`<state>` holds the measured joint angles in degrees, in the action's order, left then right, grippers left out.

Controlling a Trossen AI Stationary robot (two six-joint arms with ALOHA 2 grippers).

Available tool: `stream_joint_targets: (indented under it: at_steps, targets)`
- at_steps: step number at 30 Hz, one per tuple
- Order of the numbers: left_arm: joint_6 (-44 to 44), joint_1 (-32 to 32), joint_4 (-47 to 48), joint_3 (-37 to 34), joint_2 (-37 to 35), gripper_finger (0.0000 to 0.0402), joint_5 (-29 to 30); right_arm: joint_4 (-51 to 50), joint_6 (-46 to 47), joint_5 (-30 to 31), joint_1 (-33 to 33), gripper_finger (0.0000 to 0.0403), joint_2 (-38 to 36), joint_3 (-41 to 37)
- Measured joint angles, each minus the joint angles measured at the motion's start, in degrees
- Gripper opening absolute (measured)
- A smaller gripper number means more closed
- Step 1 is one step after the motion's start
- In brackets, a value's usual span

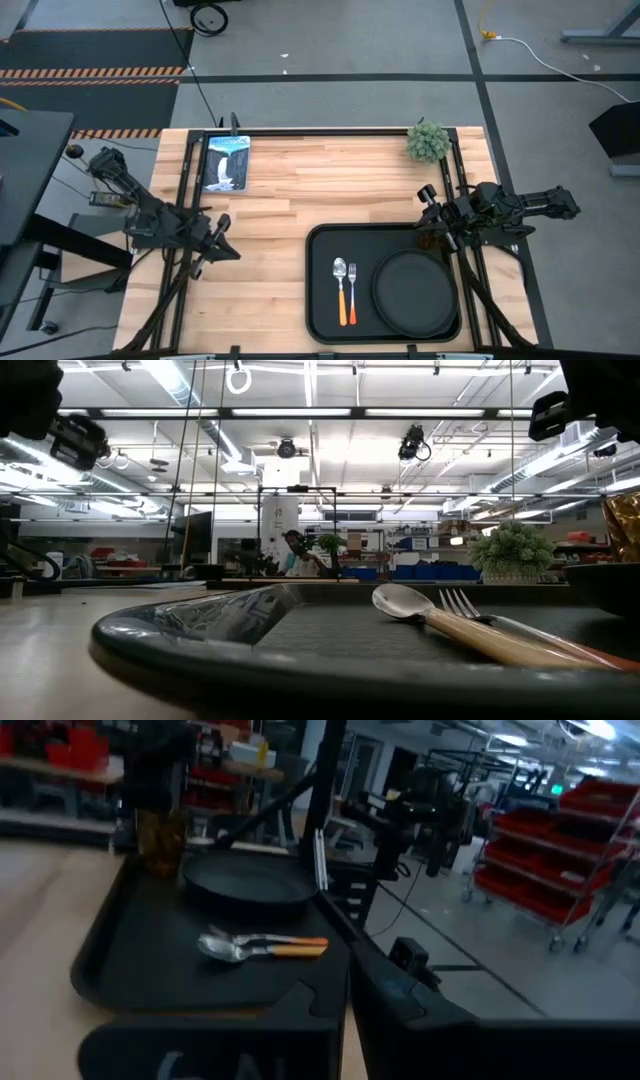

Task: Pick and place plate/cup/fork/spoon on tray
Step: Return to Home Position

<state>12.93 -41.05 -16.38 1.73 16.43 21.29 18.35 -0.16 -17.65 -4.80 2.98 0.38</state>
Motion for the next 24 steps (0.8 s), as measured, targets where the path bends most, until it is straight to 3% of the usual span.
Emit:
stream_joint_targets:
  at_steps: [6,24]
  targets:
    - [7.41,-0.01,4.9,-1.19,-0.68,0.0023,0.08,-0.02,0.02,0.0,0.0,0.0045,0.0,-0.02]
    - [7.41,-0.01,5.68,-1.21,-0.71,0.0023,0.06,-0.02,0.02,0.0,0.0,0.0045,0.0,0.0]
